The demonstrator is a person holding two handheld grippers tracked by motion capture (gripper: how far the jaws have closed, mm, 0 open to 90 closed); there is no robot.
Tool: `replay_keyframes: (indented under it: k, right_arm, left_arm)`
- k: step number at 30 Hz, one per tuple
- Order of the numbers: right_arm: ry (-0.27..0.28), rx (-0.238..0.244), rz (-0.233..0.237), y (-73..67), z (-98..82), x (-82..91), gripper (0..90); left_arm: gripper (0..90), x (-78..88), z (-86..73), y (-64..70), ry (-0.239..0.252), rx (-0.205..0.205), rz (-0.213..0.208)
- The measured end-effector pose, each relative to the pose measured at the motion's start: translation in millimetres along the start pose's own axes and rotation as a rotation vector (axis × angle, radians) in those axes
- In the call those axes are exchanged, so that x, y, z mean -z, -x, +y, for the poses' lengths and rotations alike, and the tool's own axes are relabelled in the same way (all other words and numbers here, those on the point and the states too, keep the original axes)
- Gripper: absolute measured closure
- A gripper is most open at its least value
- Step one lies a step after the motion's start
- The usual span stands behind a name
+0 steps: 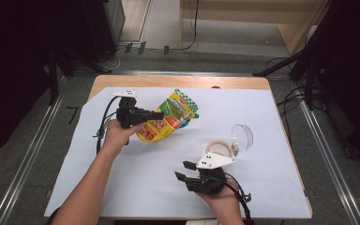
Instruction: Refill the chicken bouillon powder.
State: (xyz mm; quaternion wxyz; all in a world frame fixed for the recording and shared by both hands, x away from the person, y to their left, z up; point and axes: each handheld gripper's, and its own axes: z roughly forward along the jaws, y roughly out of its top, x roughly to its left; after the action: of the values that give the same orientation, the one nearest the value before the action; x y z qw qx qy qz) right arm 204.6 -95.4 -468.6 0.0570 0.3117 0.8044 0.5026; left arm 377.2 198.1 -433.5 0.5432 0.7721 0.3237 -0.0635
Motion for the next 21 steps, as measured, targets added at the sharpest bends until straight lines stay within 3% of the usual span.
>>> replay_keyframes:
  k: [6,21]
  right_arm:
    - [-0.014,0.01,0.013,-5.0,-1.0,-4.0,54.1]
    - [-0.018,0.018,0.027,-6.4,-0.7,-7.2,54.4]
  left_arm:
    - [88.4,11.2,-4.9,-0.6,-0.012,0.022,0.017]
    - [88.5,39.3,-20.2,4.9,-0.03,0.027,0.059]
